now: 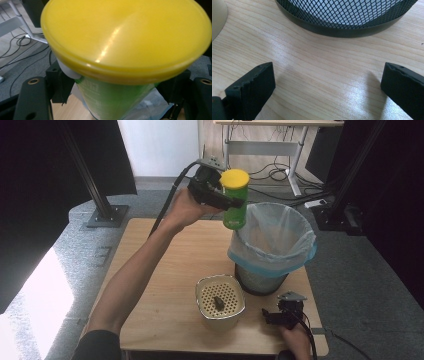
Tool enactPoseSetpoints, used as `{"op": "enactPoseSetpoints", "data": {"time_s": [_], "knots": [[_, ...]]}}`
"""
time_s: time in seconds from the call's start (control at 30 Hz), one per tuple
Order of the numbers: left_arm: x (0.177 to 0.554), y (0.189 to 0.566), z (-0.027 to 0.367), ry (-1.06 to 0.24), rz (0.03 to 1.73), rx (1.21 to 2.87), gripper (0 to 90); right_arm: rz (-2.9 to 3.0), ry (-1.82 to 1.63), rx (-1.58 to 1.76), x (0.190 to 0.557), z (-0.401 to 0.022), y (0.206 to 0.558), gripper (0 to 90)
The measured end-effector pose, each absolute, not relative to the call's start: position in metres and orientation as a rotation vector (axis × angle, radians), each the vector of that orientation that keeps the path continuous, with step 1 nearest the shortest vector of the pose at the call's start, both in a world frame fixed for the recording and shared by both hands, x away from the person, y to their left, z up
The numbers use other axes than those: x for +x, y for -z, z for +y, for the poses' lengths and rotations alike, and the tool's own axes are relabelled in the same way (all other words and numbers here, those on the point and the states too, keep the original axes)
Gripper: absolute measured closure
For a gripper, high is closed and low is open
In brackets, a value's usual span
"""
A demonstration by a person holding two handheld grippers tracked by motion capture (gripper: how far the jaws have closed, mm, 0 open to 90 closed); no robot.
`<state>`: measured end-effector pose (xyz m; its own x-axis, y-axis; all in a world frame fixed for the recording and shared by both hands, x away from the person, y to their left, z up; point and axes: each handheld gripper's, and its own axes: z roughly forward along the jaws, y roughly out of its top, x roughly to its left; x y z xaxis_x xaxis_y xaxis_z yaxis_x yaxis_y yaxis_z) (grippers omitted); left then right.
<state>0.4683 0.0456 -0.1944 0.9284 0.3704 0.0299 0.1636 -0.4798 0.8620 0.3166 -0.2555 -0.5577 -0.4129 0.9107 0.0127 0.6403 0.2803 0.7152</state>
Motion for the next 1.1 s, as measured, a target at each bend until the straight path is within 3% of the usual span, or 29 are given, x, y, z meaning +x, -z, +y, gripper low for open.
{"op": "enactPoseSetpoints", "data": {"time_s": [0.4,1.1], "knots": [[0.468,0.2,0.008,-0.231,0.332,2.081,24.6,2.155,-0.918,1.398,0.317,-0.255,0.558,0.0],[0.475,0.267,-0.04,-0.17,0.283,2.144,24.4,2.158,-0.917,1.399,0.316,-0.256,0.558,0.0]]}}
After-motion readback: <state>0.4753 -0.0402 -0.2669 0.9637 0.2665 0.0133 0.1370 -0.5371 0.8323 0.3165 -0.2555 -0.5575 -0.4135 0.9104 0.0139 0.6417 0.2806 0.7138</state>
